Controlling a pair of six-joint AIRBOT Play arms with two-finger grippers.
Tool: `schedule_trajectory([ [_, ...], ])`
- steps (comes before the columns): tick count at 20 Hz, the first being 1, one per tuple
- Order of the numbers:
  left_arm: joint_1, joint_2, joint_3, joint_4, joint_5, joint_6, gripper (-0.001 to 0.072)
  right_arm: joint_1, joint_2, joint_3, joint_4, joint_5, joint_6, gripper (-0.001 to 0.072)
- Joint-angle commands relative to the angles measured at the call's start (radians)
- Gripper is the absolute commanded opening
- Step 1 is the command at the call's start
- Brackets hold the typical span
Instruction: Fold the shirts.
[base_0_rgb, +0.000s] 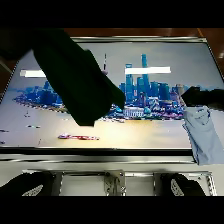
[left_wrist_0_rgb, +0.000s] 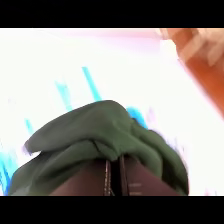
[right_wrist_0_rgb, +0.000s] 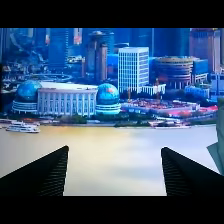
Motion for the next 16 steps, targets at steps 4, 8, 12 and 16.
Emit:
schedule_trajectory([
  [4, -0.197, 0.023, -0.608, 0.086, -0.019, -0.145, 0.004, 0.001, 0.098, -0.209, 0.121, 0.117, -0.013, 0.0693],
  [8, -0.164, 0.006, -0.968, 0.06, 0.275, -0.29, 0.004, 0.001, 0.097, -0.513, 0.234, -0.016, -0.023, 0.0693],
  [12, 0.016, -0.017, -0.928, 0.045, 0.162, -0.198, 0.0714, 0.001, 0.097, -0.622, 0.293, -0.12, -0.04, 0.0693],
  [16, 0.333, 0.016, -0.752, 0.024, -0.255, 0.071, 0.0713, 0.0, 0.076, -0.58, 0.275, -0.209, -0.04, 0.0693],
])
